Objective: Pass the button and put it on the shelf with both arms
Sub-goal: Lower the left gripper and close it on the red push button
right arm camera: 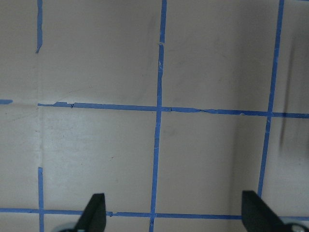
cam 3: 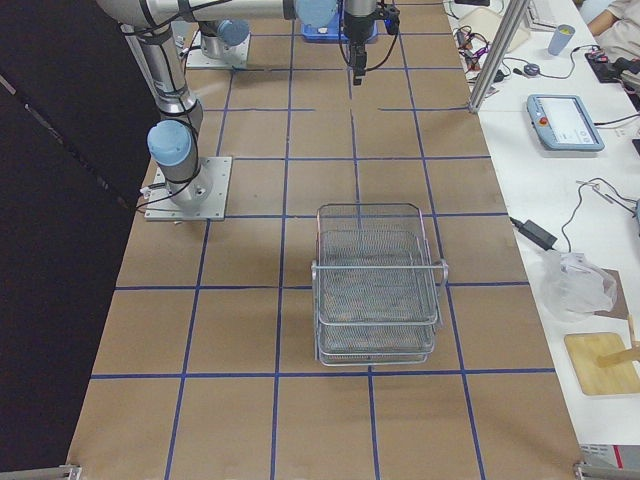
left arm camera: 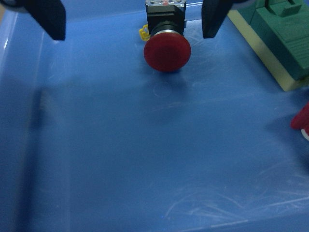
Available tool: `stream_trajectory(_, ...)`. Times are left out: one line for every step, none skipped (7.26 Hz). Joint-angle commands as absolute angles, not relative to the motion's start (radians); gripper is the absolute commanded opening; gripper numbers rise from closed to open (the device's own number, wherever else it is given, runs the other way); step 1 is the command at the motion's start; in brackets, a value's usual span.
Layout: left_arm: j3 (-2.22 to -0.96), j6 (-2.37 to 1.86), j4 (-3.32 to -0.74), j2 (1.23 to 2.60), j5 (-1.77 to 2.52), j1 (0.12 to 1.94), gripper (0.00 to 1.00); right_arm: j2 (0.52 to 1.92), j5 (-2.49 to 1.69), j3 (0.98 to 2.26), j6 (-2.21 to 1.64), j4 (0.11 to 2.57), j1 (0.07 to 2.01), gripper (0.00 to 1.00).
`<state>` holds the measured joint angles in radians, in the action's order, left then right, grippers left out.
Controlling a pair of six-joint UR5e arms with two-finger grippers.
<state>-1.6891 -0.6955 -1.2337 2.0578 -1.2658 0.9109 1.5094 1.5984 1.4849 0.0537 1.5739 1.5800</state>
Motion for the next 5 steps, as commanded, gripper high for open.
stream_trajectory(-1.698,-0.707,-1.235,2.074,-1.270,0.908,1.00,1.509,1.598,1.485,0.054,1.574,1.580,1.00)
stream_trajectory(-1.710,-0.712,-1.235,2.077,-1.270,0.907,1.00,1.509,1.597,1.485,0.054,1.575,1.580,1.00)
stream_trajectory(-1.715,-0.715,-1.235,2.080,-1.270,0.907,1.00,1.509,1.598,1.485,0.054,1.575,1.580,1.00)
stream_trajectory(-1.715,-0.716,-1.235,2.083,-1.269,0.905,1.00,1.509,1.598,1.485,0.054,1.575,1.580,1.00)
stream_trajectory(-1.717,-0.722,-1.235,2.085,-1.269,0.907,1.00,1.509,1.598,1.486,0.054,1.575,1.580,1.00)
